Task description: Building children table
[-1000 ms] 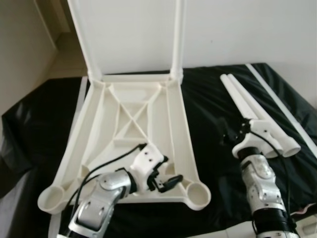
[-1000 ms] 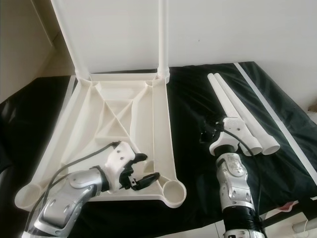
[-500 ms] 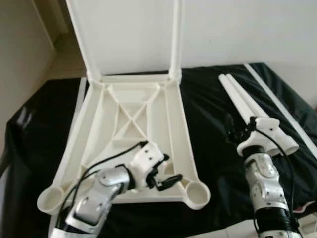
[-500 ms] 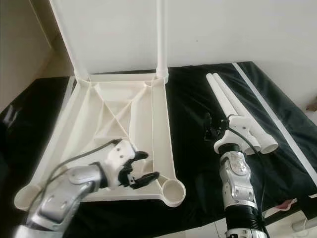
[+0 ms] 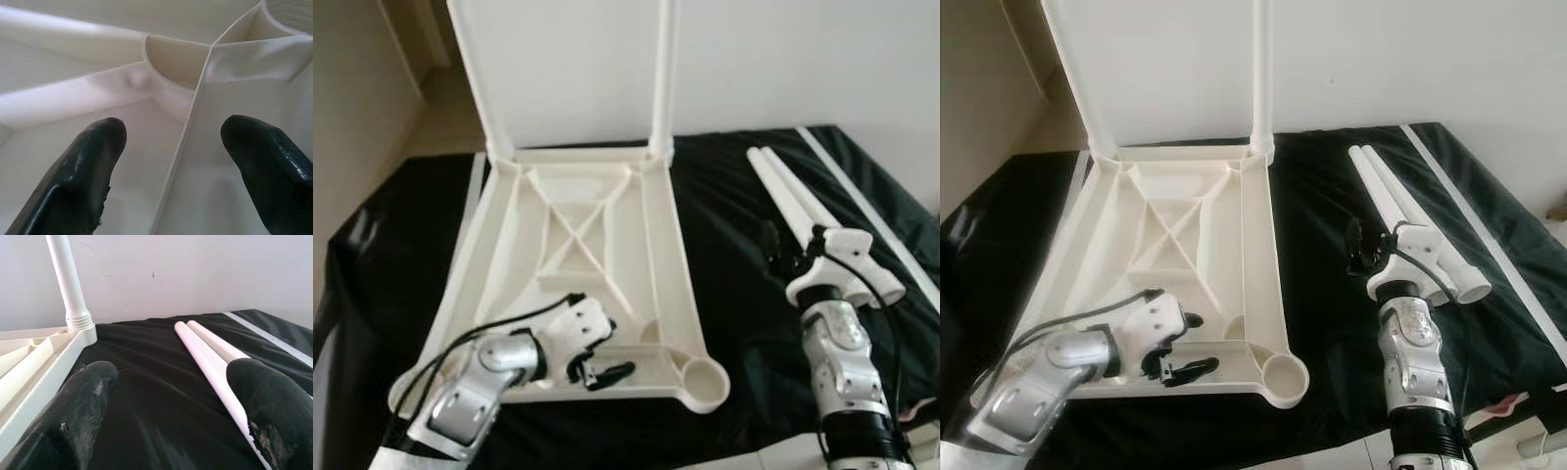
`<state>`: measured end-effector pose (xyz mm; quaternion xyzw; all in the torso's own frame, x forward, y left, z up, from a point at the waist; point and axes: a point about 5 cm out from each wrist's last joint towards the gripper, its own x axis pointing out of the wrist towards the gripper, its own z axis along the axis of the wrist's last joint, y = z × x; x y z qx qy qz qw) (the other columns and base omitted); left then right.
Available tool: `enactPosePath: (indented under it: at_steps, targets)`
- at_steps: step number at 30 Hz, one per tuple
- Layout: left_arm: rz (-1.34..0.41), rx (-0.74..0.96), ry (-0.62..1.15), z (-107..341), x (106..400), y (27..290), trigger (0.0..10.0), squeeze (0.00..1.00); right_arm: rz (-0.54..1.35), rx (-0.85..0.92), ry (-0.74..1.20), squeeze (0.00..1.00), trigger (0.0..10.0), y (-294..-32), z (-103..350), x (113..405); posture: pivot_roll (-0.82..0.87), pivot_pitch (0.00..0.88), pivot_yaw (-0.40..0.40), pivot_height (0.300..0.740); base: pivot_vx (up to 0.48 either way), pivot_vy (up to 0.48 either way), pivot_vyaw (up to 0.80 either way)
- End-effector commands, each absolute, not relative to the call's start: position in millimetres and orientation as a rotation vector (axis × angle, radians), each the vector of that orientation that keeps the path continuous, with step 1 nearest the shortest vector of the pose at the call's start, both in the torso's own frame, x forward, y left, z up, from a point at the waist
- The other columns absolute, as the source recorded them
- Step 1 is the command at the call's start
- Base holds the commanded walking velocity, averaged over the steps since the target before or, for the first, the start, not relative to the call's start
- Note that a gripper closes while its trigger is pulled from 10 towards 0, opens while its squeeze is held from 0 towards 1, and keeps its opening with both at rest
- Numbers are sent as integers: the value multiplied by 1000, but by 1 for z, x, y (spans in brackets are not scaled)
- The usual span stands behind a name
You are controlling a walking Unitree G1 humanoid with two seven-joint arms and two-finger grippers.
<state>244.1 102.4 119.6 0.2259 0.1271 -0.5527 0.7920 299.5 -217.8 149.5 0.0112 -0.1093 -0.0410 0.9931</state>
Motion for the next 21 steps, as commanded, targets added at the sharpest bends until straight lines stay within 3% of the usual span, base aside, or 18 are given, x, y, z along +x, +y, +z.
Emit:
enactPosePath:
  at_steps: [1,21]
  targets:
    - [-1208,511,301,110,241,98,10000,0,-92,30,-215,0,10000,-219,150,298,-33,35,-27,740,0,0,0]
    - [-711,355,267,109,296,65,10000,0,-88,37,-192,0,10000,-217,154,296,-70,95,-65,740,0,0,0]
